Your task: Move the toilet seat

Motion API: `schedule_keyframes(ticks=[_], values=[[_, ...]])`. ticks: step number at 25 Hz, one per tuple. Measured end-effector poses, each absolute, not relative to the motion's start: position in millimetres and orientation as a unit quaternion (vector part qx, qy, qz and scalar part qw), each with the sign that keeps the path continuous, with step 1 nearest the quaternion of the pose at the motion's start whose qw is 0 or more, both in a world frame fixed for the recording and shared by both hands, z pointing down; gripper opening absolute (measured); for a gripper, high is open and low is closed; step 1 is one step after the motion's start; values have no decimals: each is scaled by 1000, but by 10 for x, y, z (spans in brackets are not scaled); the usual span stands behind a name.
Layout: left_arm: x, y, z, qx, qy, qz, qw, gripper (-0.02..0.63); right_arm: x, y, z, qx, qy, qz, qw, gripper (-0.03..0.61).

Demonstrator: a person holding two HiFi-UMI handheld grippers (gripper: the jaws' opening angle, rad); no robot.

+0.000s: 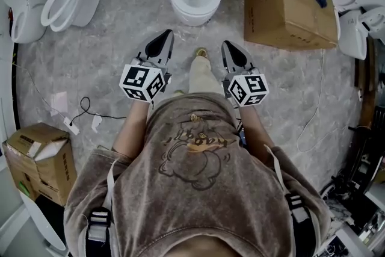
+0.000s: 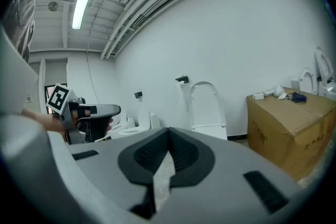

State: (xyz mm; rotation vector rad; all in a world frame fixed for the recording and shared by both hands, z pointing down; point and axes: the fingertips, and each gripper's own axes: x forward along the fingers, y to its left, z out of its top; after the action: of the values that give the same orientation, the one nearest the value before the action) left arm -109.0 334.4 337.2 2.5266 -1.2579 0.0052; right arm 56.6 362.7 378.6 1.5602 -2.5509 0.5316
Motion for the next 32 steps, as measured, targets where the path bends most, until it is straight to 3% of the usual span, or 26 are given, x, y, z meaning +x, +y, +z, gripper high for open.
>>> schedule_keyframes(ticks=[32], values=[[-584, 1026, 3593, 838, -512, 34, 183, 8, 1119, 1052, 3988, 432, -873, 216, 68, -5]])
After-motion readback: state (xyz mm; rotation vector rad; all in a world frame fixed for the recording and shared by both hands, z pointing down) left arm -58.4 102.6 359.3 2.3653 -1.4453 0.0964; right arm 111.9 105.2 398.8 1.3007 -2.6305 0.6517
